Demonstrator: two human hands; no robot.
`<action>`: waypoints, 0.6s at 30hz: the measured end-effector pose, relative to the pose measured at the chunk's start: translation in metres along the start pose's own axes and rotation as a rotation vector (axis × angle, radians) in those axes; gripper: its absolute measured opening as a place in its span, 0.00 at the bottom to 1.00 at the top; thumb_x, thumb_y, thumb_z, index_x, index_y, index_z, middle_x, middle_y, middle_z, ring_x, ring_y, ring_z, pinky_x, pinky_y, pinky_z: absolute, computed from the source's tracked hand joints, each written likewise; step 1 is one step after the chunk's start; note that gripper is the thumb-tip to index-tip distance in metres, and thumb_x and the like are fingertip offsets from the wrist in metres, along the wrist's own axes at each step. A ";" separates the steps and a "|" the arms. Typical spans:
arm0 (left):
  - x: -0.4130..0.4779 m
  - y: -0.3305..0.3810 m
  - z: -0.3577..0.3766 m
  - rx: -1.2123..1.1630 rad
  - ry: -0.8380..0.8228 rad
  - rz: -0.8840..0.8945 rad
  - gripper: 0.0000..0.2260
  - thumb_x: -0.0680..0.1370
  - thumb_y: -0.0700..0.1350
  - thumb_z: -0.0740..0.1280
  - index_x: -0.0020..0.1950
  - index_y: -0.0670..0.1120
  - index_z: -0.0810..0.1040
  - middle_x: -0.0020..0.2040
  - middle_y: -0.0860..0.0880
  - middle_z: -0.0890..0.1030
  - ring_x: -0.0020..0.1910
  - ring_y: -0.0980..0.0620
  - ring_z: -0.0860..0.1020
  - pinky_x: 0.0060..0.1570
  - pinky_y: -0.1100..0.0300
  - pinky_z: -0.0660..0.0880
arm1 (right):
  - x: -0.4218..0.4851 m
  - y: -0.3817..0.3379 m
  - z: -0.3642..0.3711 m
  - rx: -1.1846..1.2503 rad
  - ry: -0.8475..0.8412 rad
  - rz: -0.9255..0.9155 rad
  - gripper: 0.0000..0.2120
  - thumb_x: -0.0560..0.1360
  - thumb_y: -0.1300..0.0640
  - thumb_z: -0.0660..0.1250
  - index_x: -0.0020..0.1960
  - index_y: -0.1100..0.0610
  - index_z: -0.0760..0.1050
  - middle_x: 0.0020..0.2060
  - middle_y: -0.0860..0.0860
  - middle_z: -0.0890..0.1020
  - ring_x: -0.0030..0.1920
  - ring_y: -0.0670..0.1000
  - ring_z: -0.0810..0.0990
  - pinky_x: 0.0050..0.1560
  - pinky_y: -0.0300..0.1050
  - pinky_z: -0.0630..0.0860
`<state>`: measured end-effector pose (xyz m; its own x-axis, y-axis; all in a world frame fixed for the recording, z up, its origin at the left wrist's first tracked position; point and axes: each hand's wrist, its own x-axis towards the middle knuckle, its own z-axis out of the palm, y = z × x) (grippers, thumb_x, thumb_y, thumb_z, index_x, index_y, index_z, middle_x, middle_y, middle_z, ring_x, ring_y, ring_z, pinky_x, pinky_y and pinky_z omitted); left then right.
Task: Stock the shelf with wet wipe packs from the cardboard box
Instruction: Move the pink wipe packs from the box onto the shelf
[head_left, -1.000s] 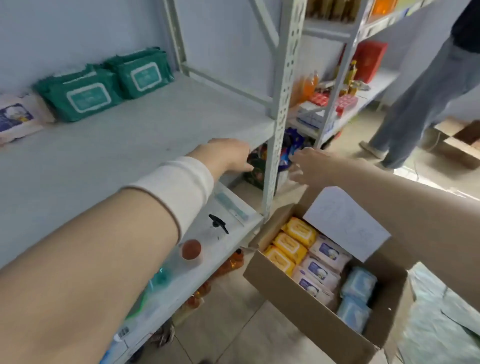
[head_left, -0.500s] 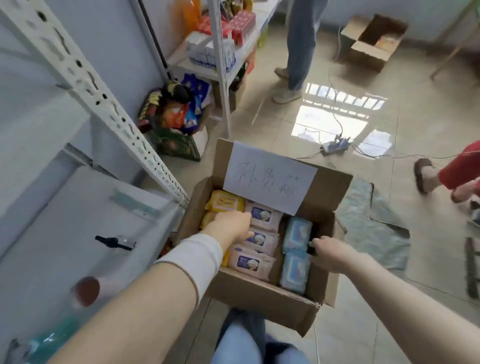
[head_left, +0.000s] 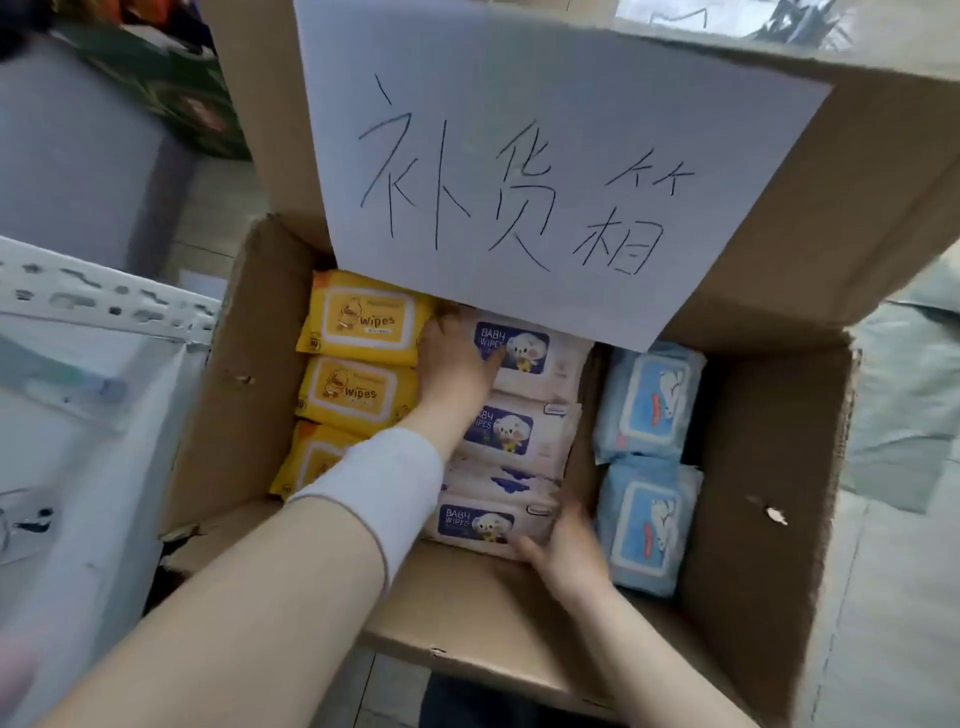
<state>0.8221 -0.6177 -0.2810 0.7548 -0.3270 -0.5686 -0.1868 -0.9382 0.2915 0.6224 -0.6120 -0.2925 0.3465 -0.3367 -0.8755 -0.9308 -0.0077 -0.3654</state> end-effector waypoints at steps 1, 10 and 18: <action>0.008 0.000 0.009 0.043 0.033 0.009 0.26 0.76 0.53 0.65 0.69 0.42 0.63 0.64 0.40 0.68 0.64 0.41 0.66 0.61 0.54 0.63 | 0.009 0.001 0.006 0.084 0.057 0.044 0.40 0.69 0.53 0.74 0.72 0.62 0.57 0.68 0.59 0.69 0.68 0.56 0.69 0.67 0.44 0.65; 0.030 0.000 0.021 0.005 0.094 -0.068 0.34 0.74 0.55 0.68 0.70 0.37 0.60 0.67 0.37 0.66 0.65 0.41 0.66 0.62 0.56 0.63 | 0.016 0.015 0.014 0.247 0.091 0.124 0.31 0.62 0.50 0.79 0.59 0.57 0.70 0.54 0.54 0.81 0.56 0.55 0.79 0.53 0.45 0.75; 0.031 0.006 0.028 -0.009 0.103 -0.090 0.44 0.68 0.57 0.73 0.71 0.34 0.54 0.69 0.39 0.63 0.69 0.40 0.61 0.66 0.53 0.57 | 0.029 0.023 0.012 0.253 -0.142 0.103 0.27 0.65 0.53 0.77 0.62 0.56 0.75 0.58 0.53 0.81 0.59 0.53 0.79 0.55 0.39 0.72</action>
<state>0.8269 -0.6365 -0.3180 0.8291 -0.2275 -0.5107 -0.1100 -0.9620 0.2499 0.6127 -0.6109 -0.3297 0.2813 -0.1887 -0.9409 -0.9095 0.2604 -0.3241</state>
